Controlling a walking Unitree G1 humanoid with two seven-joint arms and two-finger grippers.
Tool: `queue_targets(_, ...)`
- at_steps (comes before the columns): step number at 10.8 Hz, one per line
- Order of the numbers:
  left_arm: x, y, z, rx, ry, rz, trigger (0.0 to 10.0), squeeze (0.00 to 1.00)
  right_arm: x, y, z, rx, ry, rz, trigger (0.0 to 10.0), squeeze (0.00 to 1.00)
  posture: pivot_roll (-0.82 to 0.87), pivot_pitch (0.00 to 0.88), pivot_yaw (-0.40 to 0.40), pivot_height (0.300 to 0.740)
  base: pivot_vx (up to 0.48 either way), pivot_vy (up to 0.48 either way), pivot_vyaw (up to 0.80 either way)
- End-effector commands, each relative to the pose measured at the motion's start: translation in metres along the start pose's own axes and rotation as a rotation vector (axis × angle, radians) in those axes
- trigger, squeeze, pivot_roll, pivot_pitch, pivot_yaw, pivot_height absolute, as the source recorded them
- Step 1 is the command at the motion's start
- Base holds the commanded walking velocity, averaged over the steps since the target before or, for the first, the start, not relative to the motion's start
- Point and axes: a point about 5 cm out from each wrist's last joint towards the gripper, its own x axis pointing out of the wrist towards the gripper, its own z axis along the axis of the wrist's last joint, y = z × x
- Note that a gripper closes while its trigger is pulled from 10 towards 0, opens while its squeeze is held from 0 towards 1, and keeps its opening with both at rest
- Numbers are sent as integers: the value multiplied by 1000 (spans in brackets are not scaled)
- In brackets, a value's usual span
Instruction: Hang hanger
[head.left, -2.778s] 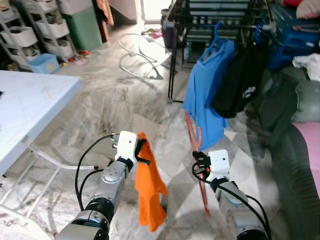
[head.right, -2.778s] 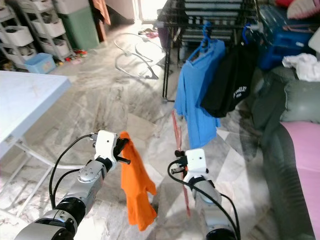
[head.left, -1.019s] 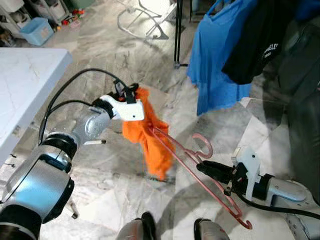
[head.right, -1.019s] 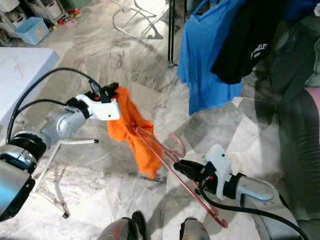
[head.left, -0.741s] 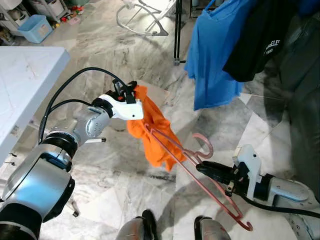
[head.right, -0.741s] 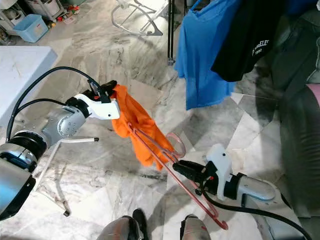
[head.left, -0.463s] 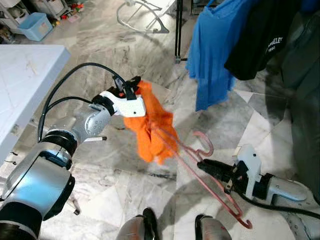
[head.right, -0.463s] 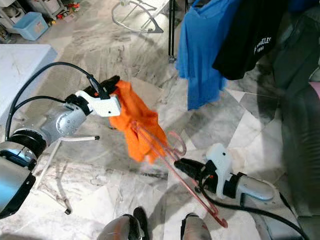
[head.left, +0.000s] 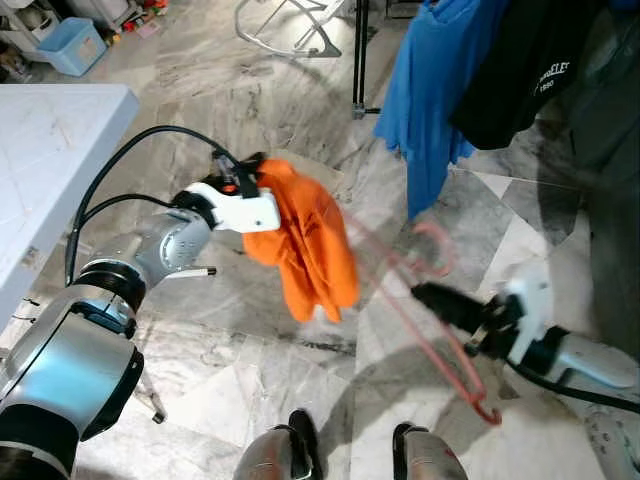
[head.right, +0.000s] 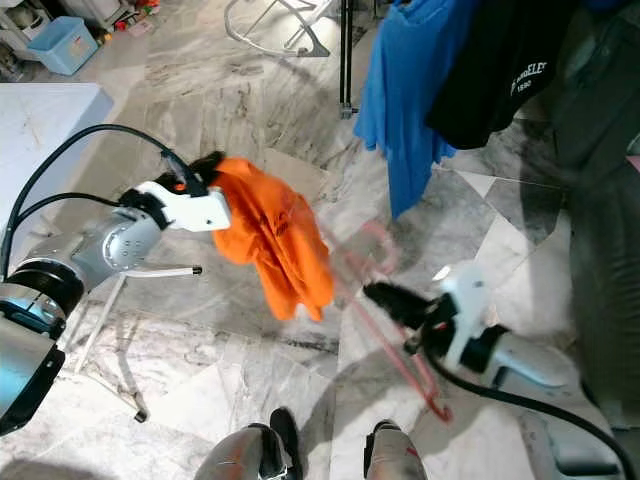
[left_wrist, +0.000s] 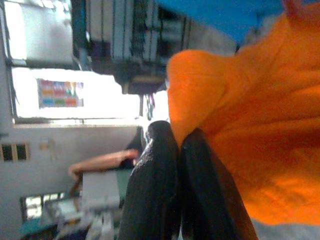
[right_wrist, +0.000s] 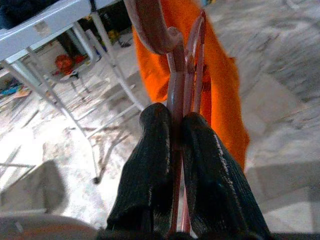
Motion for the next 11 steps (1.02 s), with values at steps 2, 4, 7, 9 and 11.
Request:
queue_targets(2,-13,-5,-20,17,89,-14,10000,0,-5,2,4,21,-44,9,10000,0,-271,279,179,740,0,0,0)
queue_targets(4,-13,-5,-19,-10,90,-6,10000,0,-6,0,6,26,-41,19,10000,0,-273,282,172,740,0,0,0)
queue_targets(7,-5,-1,19,-98,-201,12,10000,0,3,5,2,46,-18,96,10000,0,-262,283,178,740,0,0,0)
queue_targets(9,-2,0,24,-71,-224,8,10000,0,4,12,2,62,-14,149,10000,0,-264,280,183,740,0,0,0)
queue_targets(11,-1,1,24,-74,-218,11,10000,0,-2,18,-3,80,12,171,10000,0,-275,282,182,740,0,0,0)
